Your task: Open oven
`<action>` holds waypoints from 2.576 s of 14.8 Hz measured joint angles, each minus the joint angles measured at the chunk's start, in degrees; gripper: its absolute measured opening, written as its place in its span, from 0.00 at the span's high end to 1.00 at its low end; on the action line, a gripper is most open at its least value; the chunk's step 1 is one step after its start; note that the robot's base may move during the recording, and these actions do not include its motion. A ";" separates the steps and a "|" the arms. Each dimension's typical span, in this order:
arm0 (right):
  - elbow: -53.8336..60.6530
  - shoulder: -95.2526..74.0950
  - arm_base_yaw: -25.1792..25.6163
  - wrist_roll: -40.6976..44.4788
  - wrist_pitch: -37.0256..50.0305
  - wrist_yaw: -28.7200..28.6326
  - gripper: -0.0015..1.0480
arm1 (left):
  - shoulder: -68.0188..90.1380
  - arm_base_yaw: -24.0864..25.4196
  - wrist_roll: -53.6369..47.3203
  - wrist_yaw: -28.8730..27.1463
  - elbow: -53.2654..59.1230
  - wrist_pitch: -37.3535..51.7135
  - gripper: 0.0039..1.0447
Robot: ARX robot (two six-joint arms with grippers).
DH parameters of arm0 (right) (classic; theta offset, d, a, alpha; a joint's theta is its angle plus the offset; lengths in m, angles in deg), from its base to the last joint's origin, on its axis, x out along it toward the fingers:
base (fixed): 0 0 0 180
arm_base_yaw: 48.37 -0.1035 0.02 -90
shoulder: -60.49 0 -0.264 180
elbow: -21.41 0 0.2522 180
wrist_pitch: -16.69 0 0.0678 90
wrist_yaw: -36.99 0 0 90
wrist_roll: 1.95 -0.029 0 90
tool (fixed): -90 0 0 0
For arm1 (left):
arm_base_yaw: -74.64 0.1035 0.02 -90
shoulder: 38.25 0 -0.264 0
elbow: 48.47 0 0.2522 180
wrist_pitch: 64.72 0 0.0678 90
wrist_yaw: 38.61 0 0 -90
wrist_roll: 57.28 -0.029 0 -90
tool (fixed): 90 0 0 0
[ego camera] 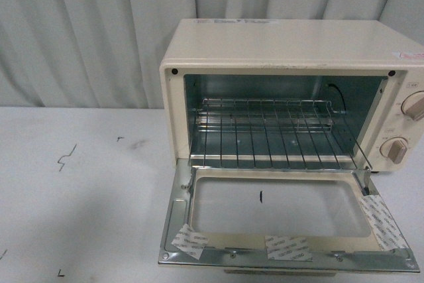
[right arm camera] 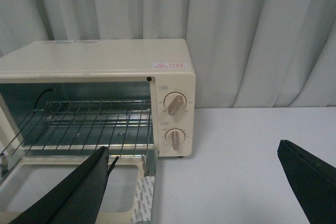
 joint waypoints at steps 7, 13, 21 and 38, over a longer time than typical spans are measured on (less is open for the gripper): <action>0.00 0.00 0.00 0.00 0.02 0.00 0.06 | -26.75 11.87 -1.40 11.91 2.08 -21.97 0.99; 0.00 0.00 0.00 0.00 0.02 0.00 0.06 | -39.21 18.36 -1.40 18.64 2.10 -33.79 0.99; 0.00 0.00 0.00 0.00 0.00 0.00 0.06 | -55.32 18.36 -1.42 18.84 2.01 -49.64 0.99; 0.00 -0.07 0.00 0.00 0.00 -0.02 0.06 | -55.34 18.40 -1.44 18.67 2.08 -50.75 0.06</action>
